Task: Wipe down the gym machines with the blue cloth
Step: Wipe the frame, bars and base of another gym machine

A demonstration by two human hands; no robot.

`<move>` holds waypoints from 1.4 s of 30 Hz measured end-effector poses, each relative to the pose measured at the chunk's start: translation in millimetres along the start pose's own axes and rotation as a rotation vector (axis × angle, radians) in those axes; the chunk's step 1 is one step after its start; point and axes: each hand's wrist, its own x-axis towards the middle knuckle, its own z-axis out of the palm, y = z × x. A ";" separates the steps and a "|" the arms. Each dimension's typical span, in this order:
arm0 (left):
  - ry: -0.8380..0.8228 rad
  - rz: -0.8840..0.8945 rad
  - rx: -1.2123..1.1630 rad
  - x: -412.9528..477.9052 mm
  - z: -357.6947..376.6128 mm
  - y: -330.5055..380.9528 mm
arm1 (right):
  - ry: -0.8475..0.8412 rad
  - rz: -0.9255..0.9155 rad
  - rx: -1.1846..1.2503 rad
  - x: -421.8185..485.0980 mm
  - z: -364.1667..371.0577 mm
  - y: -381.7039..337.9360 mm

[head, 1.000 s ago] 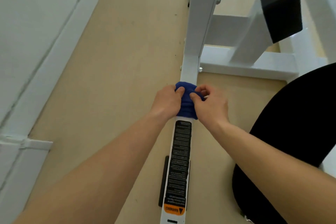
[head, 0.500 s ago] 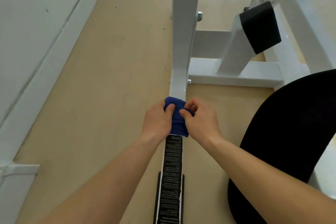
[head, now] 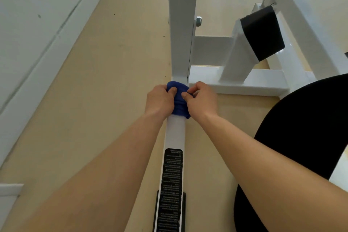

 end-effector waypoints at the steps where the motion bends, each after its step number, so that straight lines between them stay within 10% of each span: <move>1: -0.001 0.007 0.000 -9.0 -1.1 -3.1 | -0.030 -0.002 -0.017 -8.0 -3.1 2.9; 19: 0.028 -0.037 -0.014 12.6 -0.6 2.2 | 0.001 0.019 0.000 14.6 2.6 -4.8; 31: -0.055 -0.165 -0.168 -95.4 -35.9 -42.4 | -0.424 0.208 0.006 -76.5 -36.4 13.3; 37: -0.012 0.039 0.121 -113.2 -57.7 -37.5 | -0.460 0.197 -0.004 -79.9 -55.6 -18.2; 42: -0.287 0.229 0.025 -147.3 -54.5 -18.8 | -0.386 0.219 -0.085 -82.9 -60.7 -35.0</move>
